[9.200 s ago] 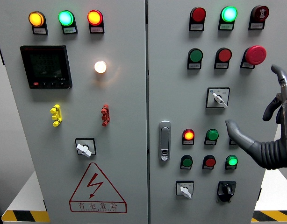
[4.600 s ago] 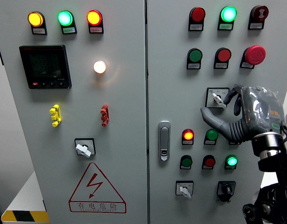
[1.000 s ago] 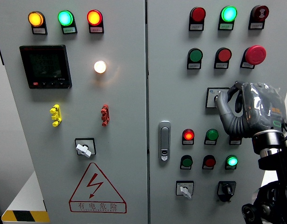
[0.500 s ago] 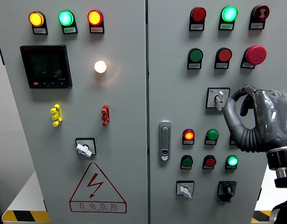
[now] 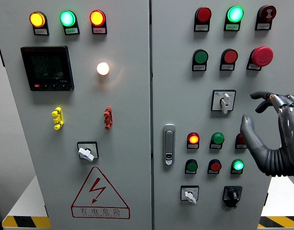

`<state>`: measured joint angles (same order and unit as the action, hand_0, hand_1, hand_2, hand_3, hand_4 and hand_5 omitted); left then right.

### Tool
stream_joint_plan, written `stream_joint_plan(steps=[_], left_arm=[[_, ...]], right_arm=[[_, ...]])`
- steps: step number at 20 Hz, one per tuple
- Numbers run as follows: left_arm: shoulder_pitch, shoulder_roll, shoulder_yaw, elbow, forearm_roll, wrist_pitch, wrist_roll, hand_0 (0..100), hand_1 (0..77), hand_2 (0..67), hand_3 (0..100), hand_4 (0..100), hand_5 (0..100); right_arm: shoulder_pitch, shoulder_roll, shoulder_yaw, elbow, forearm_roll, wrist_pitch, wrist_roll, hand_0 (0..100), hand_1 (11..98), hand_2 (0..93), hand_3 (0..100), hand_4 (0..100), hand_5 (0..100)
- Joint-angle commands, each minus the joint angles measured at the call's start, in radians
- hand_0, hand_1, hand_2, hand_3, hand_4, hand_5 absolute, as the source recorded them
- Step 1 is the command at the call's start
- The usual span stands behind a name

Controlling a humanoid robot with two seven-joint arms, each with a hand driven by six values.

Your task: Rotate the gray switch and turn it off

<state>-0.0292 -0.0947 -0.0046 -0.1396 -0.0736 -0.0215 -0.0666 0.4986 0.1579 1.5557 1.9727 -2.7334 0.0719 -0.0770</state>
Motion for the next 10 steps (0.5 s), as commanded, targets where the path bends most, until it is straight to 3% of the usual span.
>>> stream_joint_plan(steps=[1,3,10], left_arm=[[0.000,0.000,0.000,0.000,0.000,0.000,-0.001,0,0.0,13.2,18,10,12],[0.000,0.000,0.000,0.000,0.000,0.000,0.001,0,0.0,13.2,18,10,12],[0.000,0.000,0.000,0.000,0.000,0.000,0.001,0,0.0,13.2,18,10,12]], right_arm=[[-0.034,0.0001,0.026,0.037,-0.017,0.000,0.045,62,38.4,21.9,26,13,34],[-0.057,-0.0014,0.040,0.058,-0.028,0.000,0.088,61,39.5,19.1,23,13,30],[-0.084,-0.0014,0.046,0.103,-0.037,0.000,0.094,59,41.5,15.0,18,12,25]])
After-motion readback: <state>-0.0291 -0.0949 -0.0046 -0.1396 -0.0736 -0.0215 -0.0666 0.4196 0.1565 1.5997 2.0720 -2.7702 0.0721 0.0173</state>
